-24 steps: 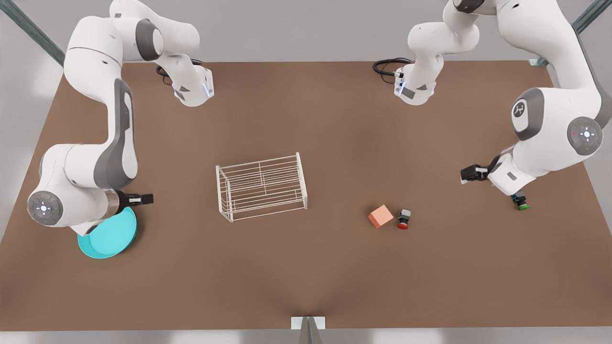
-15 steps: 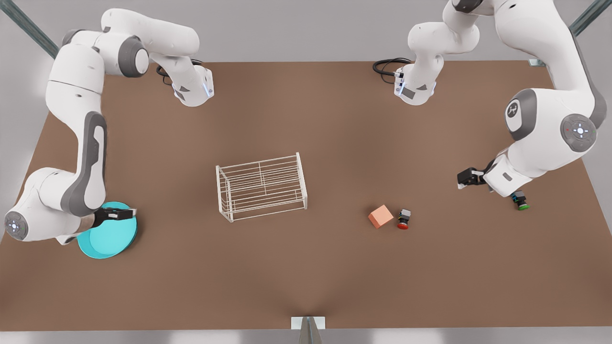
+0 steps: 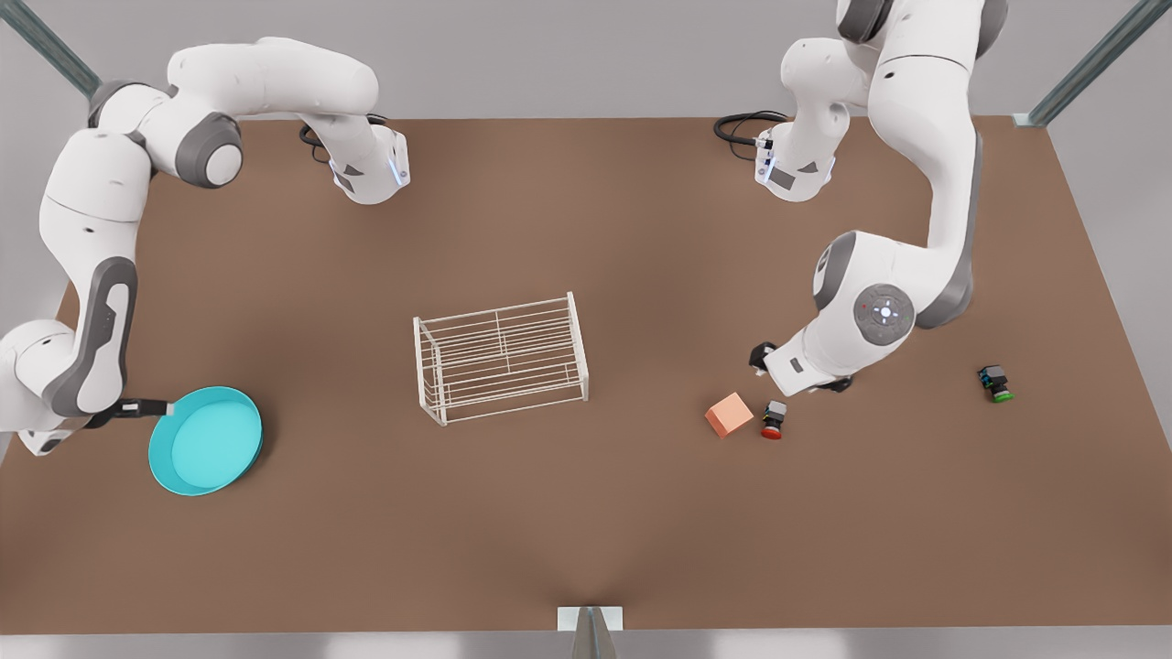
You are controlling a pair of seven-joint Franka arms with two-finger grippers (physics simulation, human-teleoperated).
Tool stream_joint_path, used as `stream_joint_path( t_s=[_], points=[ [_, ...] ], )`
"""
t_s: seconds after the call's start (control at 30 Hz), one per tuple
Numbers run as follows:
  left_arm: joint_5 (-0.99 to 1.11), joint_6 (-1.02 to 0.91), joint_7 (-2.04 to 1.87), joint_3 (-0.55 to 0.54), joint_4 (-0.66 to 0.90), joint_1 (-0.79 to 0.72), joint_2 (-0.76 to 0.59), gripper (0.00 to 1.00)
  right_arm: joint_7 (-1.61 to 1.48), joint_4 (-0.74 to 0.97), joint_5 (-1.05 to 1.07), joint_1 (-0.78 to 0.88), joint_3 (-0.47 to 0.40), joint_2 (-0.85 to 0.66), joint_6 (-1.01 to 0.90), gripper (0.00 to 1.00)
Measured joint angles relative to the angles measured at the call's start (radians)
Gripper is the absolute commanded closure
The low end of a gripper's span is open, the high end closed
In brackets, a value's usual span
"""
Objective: Place the plate on the shelf with right arm and place the red button switch in the plate with left arm
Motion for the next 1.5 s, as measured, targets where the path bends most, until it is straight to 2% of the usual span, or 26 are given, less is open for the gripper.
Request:
stream_joint_path(
  t_s=[0.13, 0.4, 0.43, 0.5, 0.53, 0.77, 0.8, 0.83, 0.9, 0.93, 1.03, 1.13, 1.23, 1.5],
  points=[
    [0.010, 0.113, -0.009, -0.001, -0.122, -0.005, -0.013, 0.00, -0.078, 0.015, 0.095, -0.027, -0.001, 0.028, 0.029, 0.00],
    [0.015, 0.204, -0.019, 0.002, -0.141, 0.020, -0.001, 0.00, -0.190, 0.017, 0.192, -0.029, 0.006, 0.082, 0.046, 0.01],
    [0.016, 0.209, -0.019, 0.002, -0.144, 0.019, 0.005, 0.00, -0.203, 0.017, 0.194, -0.029, 0.007, 0.083, 0.055, 0.10],
    [0.028, 0.218, -0.021, 0.002, -0.156, 0.015, 0.016, 0.00, -0.226, 0.019, 0.197, -0.029, 0.008, 0.083, 0.071, 0.39],
    [0.033, 0.222, -0.022, 0.002, -0.160, 0.014, 0.019, 0.00, -0.238, 0.020, 0.199, -0.029, 0.009, 0.082, 0.077, 0.46],
    [0.057, 0.242, -0.024, 0.005, -0.166, 0.036, 0.061, 0.00, -0.298, 0.023, 0.183, -0.025, 0.017, 0.088, 0.117, 0.48],
    [0.060, 0.245, -0.023, 0.005, -0.164, 0.046, 0.069, 0.00, -0.304, 0.023, 0.180, -0.025, 0.018, 0.090, 0.122, 0.53],
    [0.063, 0.248, -0.022, 0.006, -0.163, 0.054, 0.079, 0.00, -0.311, 0.024, 0.176, -0.025, 0.019, 0.093, 0.127, 0.54],
    [0.066, 0.253, -0.021, 0.006, -0.162, 0.059, 0.092, 0.00, -0.322, 0.025, 0.174, -0.025, 0.019, 0.094, 0.133, 0.64],
    [0.067, 0.256, -0.020, 0.006, -0.162, 0.059, 0.099, 0.00, -0.328, 0.025, 0.173, -0.027, 0.019, 0.095, 0.135, 0.64],
    [0.068, 0.278, -0.019, 0.006, -0.158, 0.059, 0.128, 0.00, -0.343, 0.025, 0.172, -0.028, 0.019, 0.094, 0.138, 0.72],
    [0.069, 0.305, -0.019, 0.006, -0.181, 0.060, 0.140, 0.00, -0.357, 0.025, 0.172, -0.029, 0.019, 0.092, 0.137, 0.73],
    [0.069, 0.333, -0.017, 0.006, -0.204, 0.064, 0.138, 0.00, -0.369, 0.025, 0.173, -0.030, 0.019, 0.089, 0.135, 0.78],
    [0.069, 0.379, -0.013, 0.006, -0.209, 0.064, 0.154, 0.00, -0.377, 0.025, 0.172, -0.028, 0.031, 0.021, 0.045, 0.78]
  ],
)
